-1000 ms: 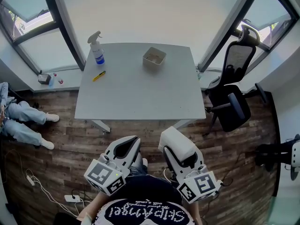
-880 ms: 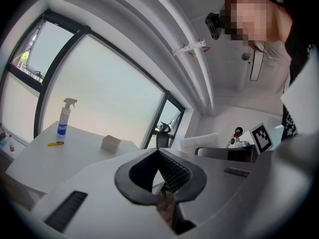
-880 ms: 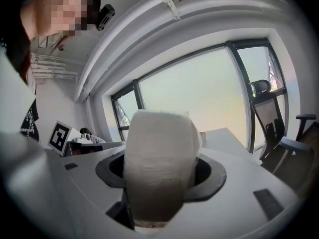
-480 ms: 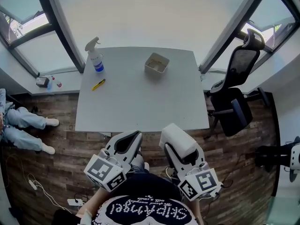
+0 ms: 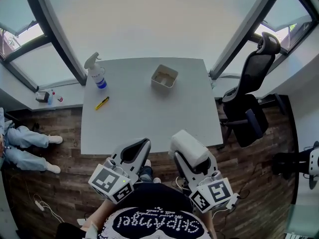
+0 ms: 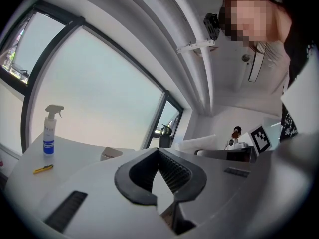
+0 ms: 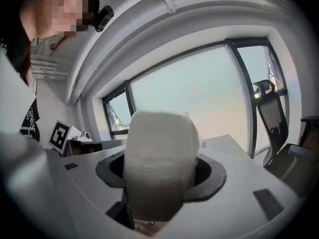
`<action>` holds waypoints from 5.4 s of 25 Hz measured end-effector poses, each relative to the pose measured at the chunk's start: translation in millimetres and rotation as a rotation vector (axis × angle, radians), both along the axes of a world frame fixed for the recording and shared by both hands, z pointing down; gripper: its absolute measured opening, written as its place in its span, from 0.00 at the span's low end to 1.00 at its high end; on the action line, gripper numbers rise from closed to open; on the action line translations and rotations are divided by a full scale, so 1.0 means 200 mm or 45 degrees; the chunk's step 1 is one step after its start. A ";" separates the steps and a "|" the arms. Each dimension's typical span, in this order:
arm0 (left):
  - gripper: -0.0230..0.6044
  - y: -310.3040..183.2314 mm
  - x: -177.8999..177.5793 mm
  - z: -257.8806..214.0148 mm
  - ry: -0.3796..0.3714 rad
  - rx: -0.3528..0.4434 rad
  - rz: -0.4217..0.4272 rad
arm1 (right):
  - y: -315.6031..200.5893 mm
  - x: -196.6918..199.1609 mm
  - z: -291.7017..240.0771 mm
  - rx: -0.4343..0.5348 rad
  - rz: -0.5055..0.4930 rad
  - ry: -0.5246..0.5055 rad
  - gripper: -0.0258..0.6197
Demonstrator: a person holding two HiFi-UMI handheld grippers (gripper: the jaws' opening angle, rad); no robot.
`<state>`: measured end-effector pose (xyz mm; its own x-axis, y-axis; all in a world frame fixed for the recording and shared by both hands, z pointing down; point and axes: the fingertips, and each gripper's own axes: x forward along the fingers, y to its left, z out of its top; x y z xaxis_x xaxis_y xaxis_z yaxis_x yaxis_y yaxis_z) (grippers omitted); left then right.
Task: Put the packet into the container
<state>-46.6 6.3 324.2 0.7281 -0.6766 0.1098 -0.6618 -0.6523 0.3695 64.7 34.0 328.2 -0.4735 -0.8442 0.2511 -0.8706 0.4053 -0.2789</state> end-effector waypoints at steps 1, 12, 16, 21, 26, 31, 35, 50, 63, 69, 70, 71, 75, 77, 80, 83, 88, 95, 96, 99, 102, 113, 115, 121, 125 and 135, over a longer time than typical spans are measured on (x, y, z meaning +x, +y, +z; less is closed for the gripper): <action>0.05 -0.01 0.00 0.00 0.005 -0.004 0.004 | -0.01 0.00 0.00 -0.001 0.004 0.001 0.47; 0.05 -0.07 -0.07 0.02 0.011 0.002 0.030 | -0.08 -0.08 0.05 0.001 0.031 -0.022 0.47; 0.05 -0.07 -0.12 0.03 0.000 -0.005 0.019 | -0.10 -0.12 0.05 0.001 0.016 -0.032 0.47; 0.05 -0.08 -0.15 0.04 0.005 -0.015 0.011 | -0.10 -0.17 0.05 0.000 0.008 -0.028 0.47; 0.05 -0.09 -0.17 0.04 0.013 -0.016 0.001 | -0.11 -0.17 0.05 0.000 0.009 -0.013 0.47; 0.05 -0.11 -0.15 0.05 0.015 -0.032 -0.001 | -0.12 -0.15 0.06 -0.018 0.006 -0.010 0.47; 0.05 -0.14 -0.10 0.06 0.013 -0.041 0.005 | -0.15 -0.12 0.08 -0.040 -0.003 -0.013 0.47; 0.05 -0.28 0.02 0.05 0.001 -0.056 -0.006 | -0.33 -0.07 0.13 -0.089 -0.076 -0.038 0.47; 0.05 -0.44 0.13 0.06 -0.020 -0.054 -0.058 | -0.48 0.06 0.15 -0.109 -0.094 -0.054 0.47; 0.05 -0.51 0.19 0.06 -0.017 -0.042 -0.097 | -0.56 0.11 0.15 -0.107 -0.125 -0.064 0.47; 0.05 -0.52 0.20 0.06 -0.015 -0.042 -0.104 | -0.57 0.12 0.15 -0.105 -0.131 -0.066 0.47; 0.05 -0.53 0.21 0.07 -0.014 -0.043 -0.109 | -0.58 0.14 0.16 -0.105 -0.136 -0.067 0.47; 0.05 -0.55 0.24 0.08 -0.008 -0.055 -0.135 | -0.61 0.18 0.17 -0.111 -0.160 -0.064 0.47; 0.05 -0.56 0.25 0.09 -0.001 -0.059 -0.149 | -0.63 0.19 0.18 -0.113 -0.173 -0.061 0.47; 0.05 -0.57 0.26 0.09 0.003 -0.063 -0.168 | -0.66 0.20 0.18 -0.107 -0.196 -0.063 0.47; 0.05 -0.58 0.26 0.09 0.000 -0.063 -0.185 | -0.68 0.21 0.18 -0.102 -0.213 -0.066 0.47; 0.05 -0.60 0.26 0.10 -0.002 -0.066 -0.202 | -0.71 0.22 0.18 -0.103 -0.222 -0.068 0.47; 0.05 -0.59 0.26 0.10 -0.004 -0.069 -0.182 | -0.71 0.22 0.19 -0.110 -0.200 -0.064 0.47; 0.05 -0.60 0.25 0.09 -0.006 -0.065 -0.179 | -0.71 0.22 0.18 -0.108 -0.195 -0.063 0.47; 0.05 -0.61 0.24 0.08 -0.012 -0.059 -0.164 | -0.71 0.21 0.17 -0.103 -0.174 -0.053 0.47; 0.05 -0.62 0.22 0.07 -0.021 -0.057 -0.144 | -0.71 0.20 0.15 -0.105 -0.146 -0.066 0.47; 0.05 -0.68 0.16 0.07 -0.050 -0.051 -0.117 | -0.80 0.20 0.09 -0.059 -0.111 0.012 0.47; 0.05 -0.69 0.14 0.07 -0.043 -0.057 -0.125 | -0.83 0.21 0.09 -0.048 -0.107 0.030 0.47; 0.05 -0.69 0.07 0.07 -0.037 -0.053 -0.177 | -0.94 0.19 0.06 -0.028 -0.126 0.049 0.47; 0.05 -0.70 0.04 0.08 -0.039 -0.053 -0.213 | -1.01 0.17 0.07 -0.019 -0.153 0.057 0.47; 0.05 -0.74 0.00 0.08 -0.004 -0.066 -0.258 | -1.16 0.12 0.11 -0.055 -0.180 0.073 0.47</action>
<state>-45.9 -140.9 340.2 0.5772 -0.8026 0.1505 -0.7787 -0.4856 0.3971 89.5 -199.0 351.0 -0.5709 -0.7578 0.3159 -0.8206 0.5140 -0.2498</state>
